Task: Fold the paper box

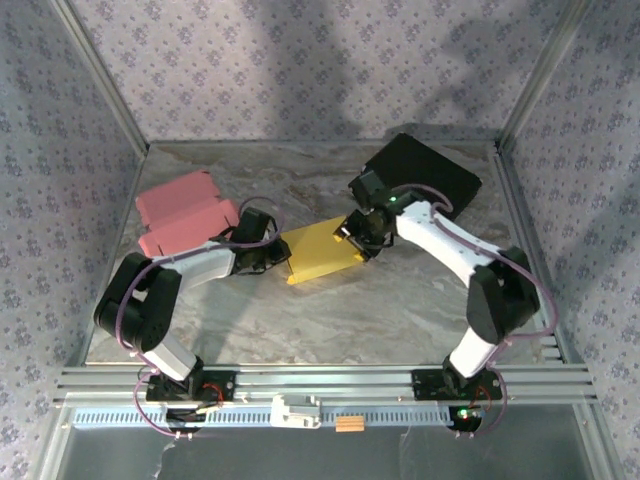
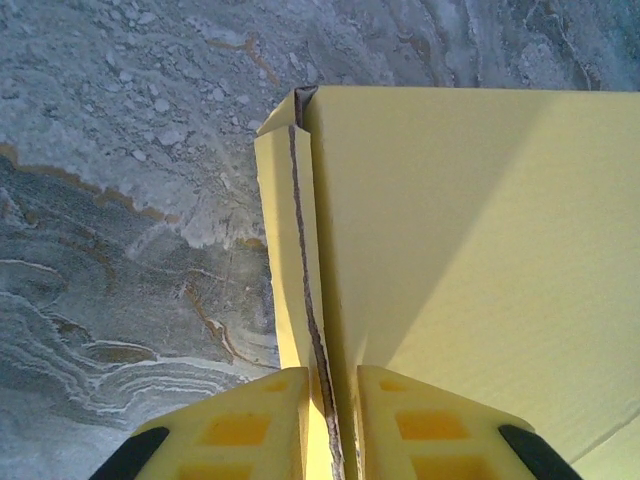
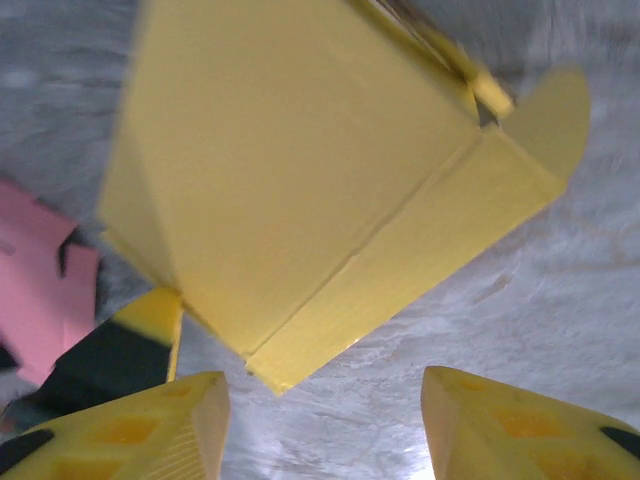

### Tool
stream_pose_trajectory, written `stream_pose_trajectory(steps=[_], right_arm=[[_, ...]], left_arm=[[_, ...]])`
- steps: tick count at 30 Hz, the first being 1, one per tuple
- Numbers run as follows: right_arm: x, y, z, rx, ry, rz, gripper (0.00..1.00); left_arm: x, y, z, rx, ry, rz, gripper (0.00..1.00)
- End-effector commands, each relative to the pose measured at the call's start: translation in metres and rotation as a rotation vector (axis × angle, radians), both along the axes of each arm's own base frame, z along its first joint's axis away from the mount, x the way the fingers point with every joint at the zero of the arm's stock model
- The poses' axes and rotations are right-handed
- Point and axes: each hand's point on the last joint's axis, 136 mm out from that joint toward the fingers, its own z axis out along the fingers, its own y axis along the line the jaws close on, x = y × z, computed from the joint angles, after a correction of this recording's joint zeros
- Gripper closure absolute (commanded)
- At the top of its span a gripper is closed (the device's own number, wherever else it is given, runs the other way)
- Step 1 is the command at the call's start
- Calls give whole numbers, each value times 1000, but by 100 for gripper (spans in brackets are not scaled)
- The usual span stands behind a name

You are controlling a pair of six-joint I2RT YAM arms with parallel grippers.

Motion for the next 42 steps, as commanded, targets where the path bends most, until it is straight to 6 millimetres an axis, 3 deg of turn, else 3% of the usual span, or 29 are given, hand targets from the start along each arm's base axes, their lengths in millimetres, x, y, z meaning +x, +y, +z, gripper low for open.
stream_pose_trajectory(steps=[1, 7, 13, 21, 30, 36, 42], right_arm=[[23, -30, 18, -129, -190, 262, 43], [45, -42, -41, -209, -88, 593, 51], [57, -46, -78, -248, -64, 684, 48], [61, -24, -91, -168, -98, 708, 46], [64, -25, -106, -116, -67, 704, 47], [58, -12, -104, -9, -60, 715, 58], [42, -11, -109, -16, -28, 719, 61]], left_arm=[[-4, 4, -6, 60, 20, -20, 79], [-2, 2, -8, 63, 25, -31, 79], [-1, 1, -8, 62, 26, -35, 79], [-2, 0, -9, 67, 36, -45, 79], [0, -2, -10, 69, 40, -52, 79], [0, -5, -12, 56, 41, -60, 77], [-5, -4, -16, 51, 56, -56, 74]])
